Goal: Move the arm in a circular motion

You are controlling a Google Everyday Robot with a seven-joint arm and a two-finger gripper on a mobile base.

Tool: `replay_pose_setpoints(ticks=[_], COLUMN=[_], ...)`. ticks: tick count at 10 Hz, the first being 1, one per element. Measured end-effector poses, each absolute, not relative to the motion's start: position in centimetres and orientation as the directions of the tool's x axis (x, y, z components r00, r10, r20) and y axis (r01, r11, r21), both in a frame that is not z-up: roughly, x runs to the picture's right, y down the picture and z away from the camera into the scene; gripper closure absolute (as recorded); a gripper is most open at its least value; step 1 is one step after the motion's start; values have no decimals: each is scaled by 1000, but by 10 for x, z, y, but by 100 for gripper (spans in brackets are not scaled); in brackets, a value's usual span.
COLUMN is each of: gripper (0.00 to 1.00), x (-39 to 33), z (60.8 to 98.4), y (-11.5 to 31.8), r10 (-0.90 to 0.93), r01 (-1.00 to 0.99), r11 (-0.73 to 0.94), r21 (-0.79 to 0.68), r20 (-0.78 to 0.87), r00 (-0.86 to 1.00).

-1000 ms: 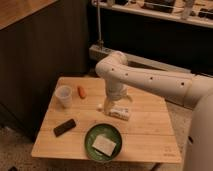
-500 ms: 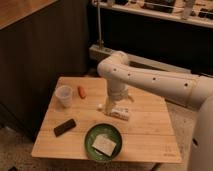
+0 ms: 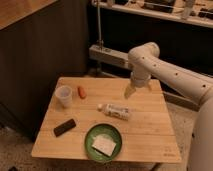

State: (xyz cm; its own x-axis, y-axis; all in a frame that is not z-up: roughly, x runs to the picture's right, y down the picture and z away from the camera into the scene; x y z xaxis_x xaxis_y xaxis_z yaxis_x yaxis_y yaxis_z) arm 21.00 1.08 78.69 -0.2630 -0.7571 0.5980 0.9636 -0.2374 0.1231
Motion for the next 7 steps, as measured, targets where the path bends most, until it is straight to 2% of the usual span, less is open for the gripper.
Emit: replay_pose_setpoints(ticks=[3,5,7], gripper=[20,20,20], x=[285,324,349], z=[798,789,765], y=[19,40,81], r10=[-779,-784,-784], r01=[988,997,1000], r11=[-134,-71,13], r21=[76,40,-2], r20=[608,616,620], r00=[-152,-81,11])
